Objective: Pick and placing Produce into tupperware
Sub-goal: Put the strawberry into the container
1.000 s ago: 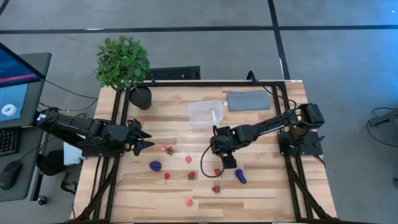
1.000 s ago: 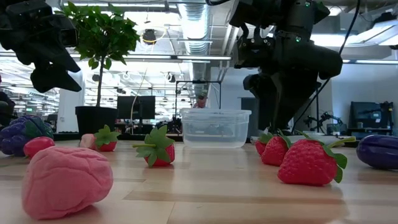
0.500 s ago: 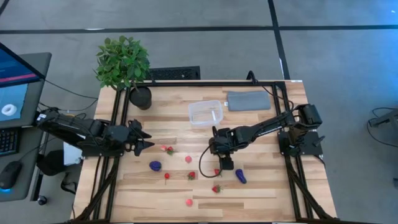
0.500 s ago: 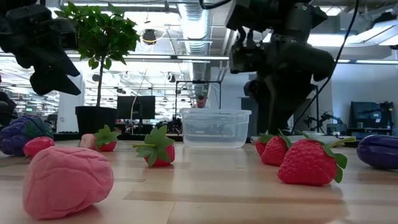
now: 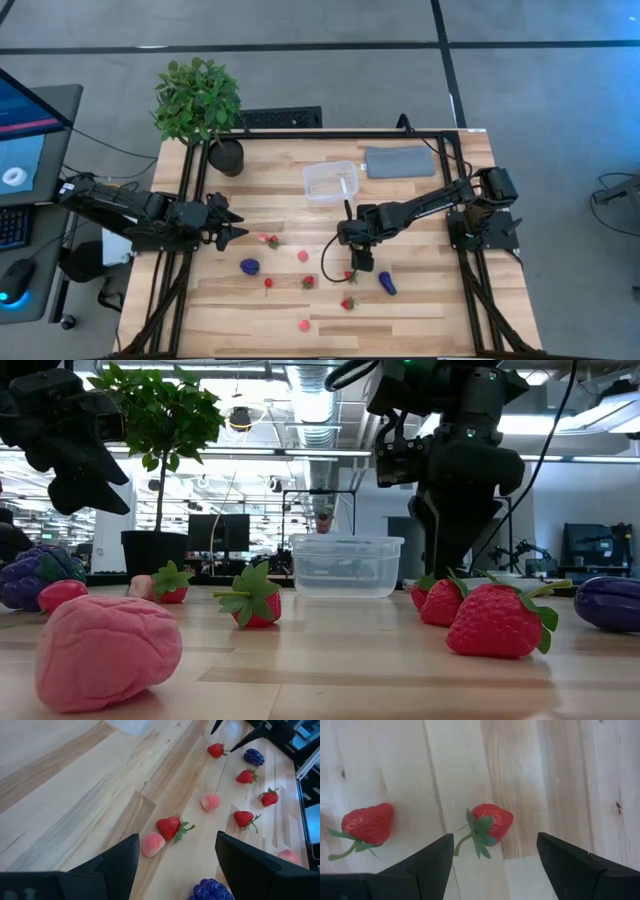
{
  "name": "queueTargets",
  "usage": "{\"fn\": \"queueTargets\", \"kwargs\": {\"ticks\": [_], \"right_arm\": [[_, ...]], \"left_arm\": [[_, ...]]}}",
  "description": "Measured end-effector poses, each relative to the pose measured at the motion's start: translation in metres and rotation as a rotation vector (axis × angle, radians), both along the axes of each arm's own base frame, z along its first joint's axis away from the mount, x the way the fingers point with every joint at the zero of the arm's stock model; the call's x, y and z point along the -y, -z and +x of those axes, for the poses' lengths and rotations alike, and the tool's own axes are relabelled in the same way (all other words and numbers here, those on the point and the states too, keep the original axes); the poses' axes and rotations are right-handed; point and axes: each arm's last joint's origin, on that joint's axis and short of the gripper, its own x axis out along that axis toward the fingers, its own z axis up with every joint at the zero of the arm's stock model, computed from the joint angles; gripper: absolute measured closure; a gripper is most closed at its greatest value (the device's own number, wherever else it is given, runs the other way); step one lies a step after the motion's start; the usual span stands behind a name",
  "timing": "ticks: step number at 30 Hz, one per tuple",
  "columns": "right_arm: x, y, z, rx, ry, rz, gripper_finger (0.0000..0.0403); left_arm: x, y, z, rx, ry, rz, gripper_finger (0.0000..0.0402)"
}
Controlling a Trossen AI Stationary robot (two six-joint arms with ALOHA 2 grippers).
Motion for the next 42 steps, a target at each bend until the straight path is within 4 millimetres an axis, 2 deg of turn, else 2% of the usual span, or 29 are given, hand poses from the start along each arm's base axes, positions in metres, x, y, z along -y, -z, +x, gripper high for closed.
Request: {"fn": "queueTargets", "kwargs": {"ticks": [15,26,42], "right_arm": [[-0.001,-0.001,0.002,0.017,0.137,0.039,0.0092],[-0.015,0.0,-0.002,0.012,0.354,0.069,0.0092],[-0.009,0.0,-0.002,0.014,0.692,0.126,0.0092]], "left_arm": [[0.0,0.0,0.0,-0.001,0.006,0.008,0.0152],[0.0,0.0,0.0,-0.001,0.01,0.015,0.0152],[0.0,0.0,0.0,-0.001,0.011,0.019,0.0152]]}}
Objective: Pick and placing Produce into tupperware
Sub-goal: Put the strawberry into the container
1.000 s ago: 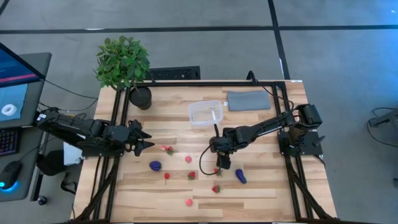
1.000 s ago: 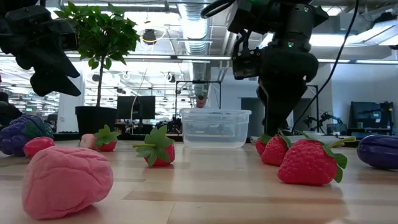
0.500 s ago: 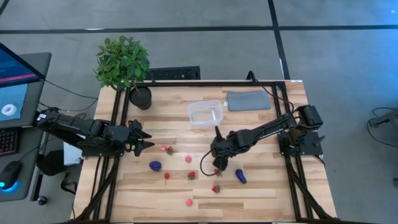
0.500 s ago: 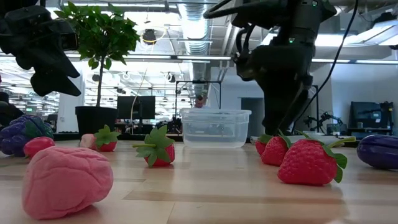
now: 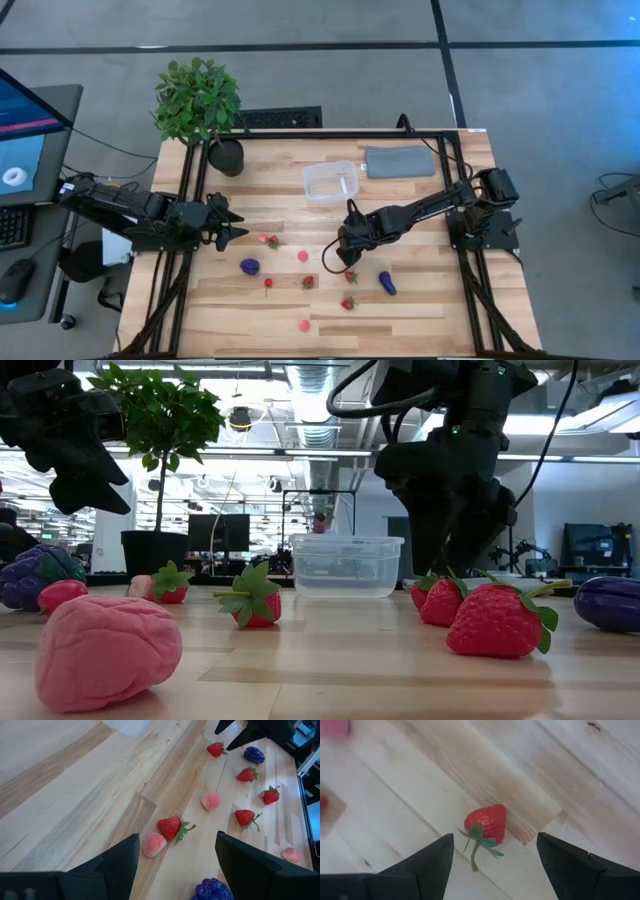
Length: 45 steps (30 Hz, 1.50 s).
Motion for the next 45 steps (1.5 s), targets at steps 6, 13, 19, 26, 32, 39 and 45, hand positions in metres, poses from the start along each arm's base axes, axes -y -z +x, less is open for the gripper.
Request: {"fn": "queueTargets", "kwargs": {"ticks": [6,13,19,26,32,39,45], "right_arm": [[0.0,0.0,0.0,0.005,0.143,0.038,0.0092],[-0.001,-0.001,0.004,0.05,0.237,0.076,0.0092],[-0.003,0.009,0.009,0.051,0.251,0.091,0.0092],[-0.008,0.027,0.013,-0.001,0.236,0.101,0.0092],[-0.007,0.028,0.016,-0.012,0.234,0.08,0.0092],[-0.007,0.026,0.016,0.002,0.178,0.059,0.0092],[-0.005,0.026,0.018,0.013,0.17,0.066,0.0092]], "left_arm": [[0.0,0.0,0.0,0.0,-0.001,0.0,0.0152],[0.0,0.0,0.0,0.0,-0.001,0.001,0.0152],[0.0,0.0,0.0,0.0,0.001,0.006,0.0152],[0.0,0.0,0.0,-0.001,0.003,0.007,0.0152],[0.0,0.001,-0.001,-0.009,0.005,0.007,0.0152],[0.0,0.001,-0.001,-0.012,0.005,0.008,0.0152],[0.0,0.001,-0.001,-0.011,-0.002,0.013,0.0152]]}}
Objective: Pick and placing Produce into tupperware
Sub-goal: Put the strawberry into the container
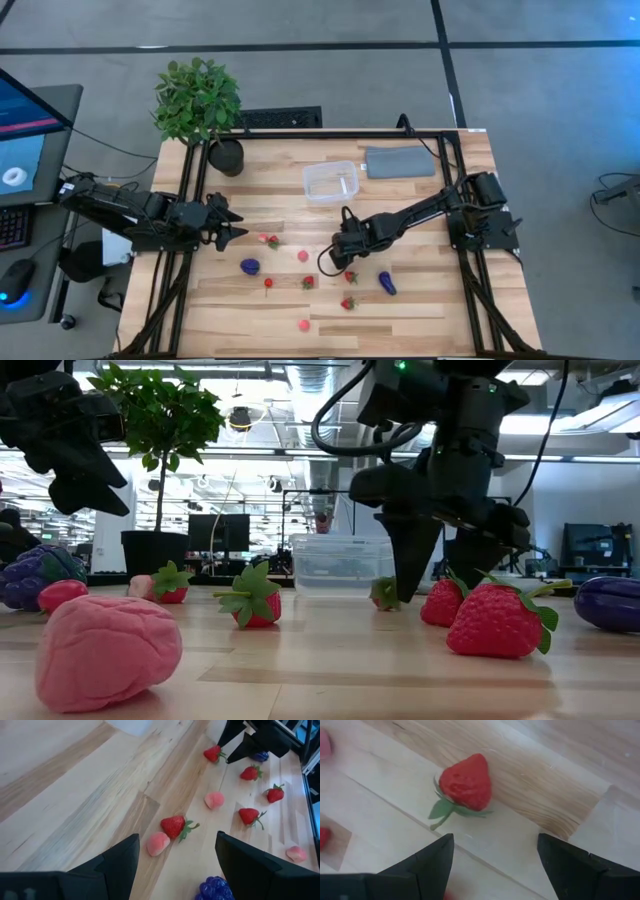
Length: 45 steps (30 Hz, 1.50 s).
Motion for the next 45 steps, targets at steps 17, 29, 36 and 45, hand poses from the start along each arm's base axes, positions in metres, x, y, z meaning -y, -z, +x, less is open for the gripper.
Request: {"fn": "queueTargets", "kwargs": {"ticks": [17,29,36,45], "right_arm": [[0.008,-0.019,0.022,0.116,-0.001,0.043,0.0092],[0.013,-0.02,0.024,0.127,-0.244,-0.033,0.0092],[0.012,-0.02,0.024,0.13,-0.427,-0.091,0.0092],[0.008,-0.021,0.025,0.158,-0.683,-0.176,0.0092]], "left_arm": [[-0.001,0.0,0.0,0.002,-0.015,0.012,0.0152],[-0.001,0.0,0.0,0.001,-0.011,0.017,0.0152],[-0.001,0.0,0.0,0.001,-0.012,0.017,0.0152],[-0.001,0.0,0.0,0.003,-0.021,0.004,0.0152]]}}
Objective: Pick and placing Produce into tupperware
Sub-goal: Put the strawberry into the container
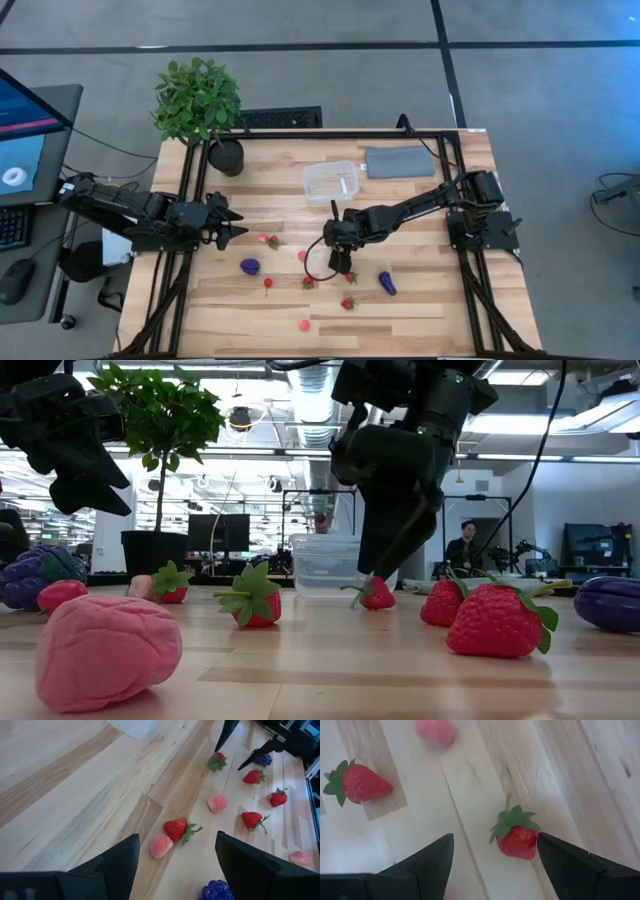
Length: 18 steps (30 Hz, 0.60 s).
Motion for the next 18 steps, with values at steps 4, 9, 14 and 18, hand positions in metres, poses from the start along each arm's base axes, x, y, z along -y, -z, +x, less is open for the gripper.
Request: {"fn": "queueTargets", "kwargs": {"ticks": [4,9,14,18], "right_arm": [[0.0004,-0.0004,0.0009,0.012,-0.057,-0.027,0.0092],[0.0034,-0.0003,0.001,0.01,-0.087,-0.045,0.0092],[0.0034,0.0029,0.0014,0.001,-0.105,-0.057,0.0092],[0.0019,0.0025,0.0019,0.01,-0.143,-0.071,0.0092]], "left_arm": [[0.0,0.0,0.0,0.0,-0.001,-0.001,0.0152],[0.0,0.0,0.0,0.0,-0.001,-0.001,0.0152],[0.0,0.0,0.0,0.0,-0.001,-0.001,0.0152],[-0.0001,0.0,0.0,0.0,-0.002,0.0,0.0152]]}}
